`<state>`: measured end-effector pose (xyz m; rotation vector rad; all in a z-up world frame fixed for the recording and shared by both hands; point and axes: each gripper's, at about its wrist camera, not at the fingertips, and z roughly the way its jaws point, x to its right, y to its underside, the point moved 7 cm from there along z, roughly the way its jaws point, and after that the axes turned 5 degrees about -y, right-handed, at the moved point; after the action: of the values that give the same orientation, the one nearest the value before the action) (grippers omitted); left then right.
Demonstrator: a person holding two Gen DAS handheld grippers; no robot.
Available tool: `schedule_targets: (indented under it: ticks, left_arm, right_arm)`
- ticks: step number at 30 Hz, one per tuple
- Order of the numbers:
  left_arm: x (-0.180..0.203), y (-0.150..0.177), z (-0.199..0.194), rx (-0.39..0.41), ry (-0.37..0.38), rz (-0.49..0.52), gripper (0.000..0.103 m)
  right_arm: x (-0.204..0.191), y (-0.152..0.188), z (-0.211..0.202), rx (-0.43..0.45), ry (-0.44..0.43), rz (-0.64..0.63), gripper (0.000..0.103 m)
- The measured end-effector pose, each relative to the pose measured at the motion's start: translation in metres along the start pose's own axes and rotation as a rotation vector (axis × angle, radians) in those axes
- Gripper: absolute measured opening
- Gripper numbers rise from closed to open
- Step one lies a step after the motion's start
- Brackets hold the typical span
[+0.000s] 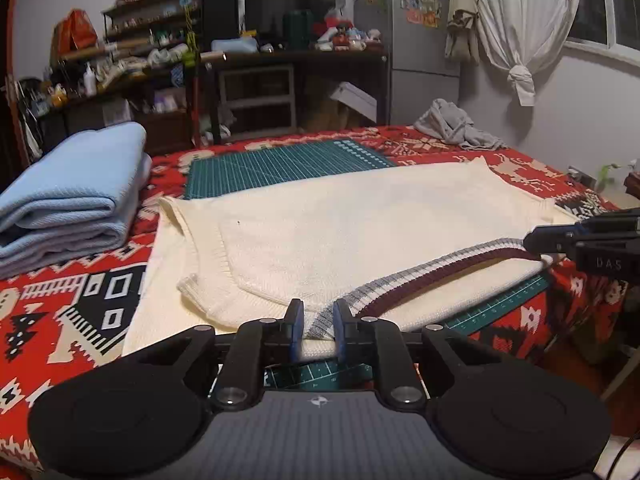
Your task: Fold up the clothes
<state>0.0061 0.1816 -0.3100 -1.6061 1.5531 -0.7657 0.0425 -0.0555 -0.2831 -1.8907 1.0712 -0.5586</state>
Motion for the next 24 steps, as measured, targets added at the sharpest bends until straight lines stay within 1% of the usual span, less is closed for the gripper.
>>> schedule_targets:
  ticks: [3, 7, 10, 13, 17, 19, 24]
  left_arm:
    - [-0.005, 0.0, -0.005, -0.003, 0.004, -0.022, 0.017]
    - [-0.018, -0.011, -0.003, 0.028, -0.019, -0.041, 0.017]
    - [-0.031, -0.018, 0.01, 0.018, -0.047, -0.07, 0.017]
    - [-0.049, -0.02, 0.02, 0.012, -0.077, -0.129, 0.017]
    - [-0.067, -0.013, 0.026, -0.002, -0.098, -0.192, 0.017]
    - [-0.07, -0.01, 0.025, -0.001, -0.109, -0.197, 0.019]
    - [-0.072, -0.009, 0.024, -0.01, -0.118, -0.199, 0.02]
  right_arm:
    - [0.0, 0.004, -0.005, 0.008, -0.009, 0.032, 0.012]
    - [0.01, -0.001, -0.009, 0.012, -0.01, 0.07, 0.012]
    - [0.022, -0.006, -0.005, 0.015, 0.022, 0.079, 0.013]
    - [0.04, -0.011, -0.001, 0.023, 0.068, 0.097, 0.013]
    - [0.065, -0.011, 0.006, 0.021, 0.11, 0.144, 0.013]
    - [0.073, -0.006, 0.01, 0.026, 0.103, 0.168, 0.013]
    - [0.077, -0.004, 0.01, 0.033, 0.091, 0.18, 0.013]
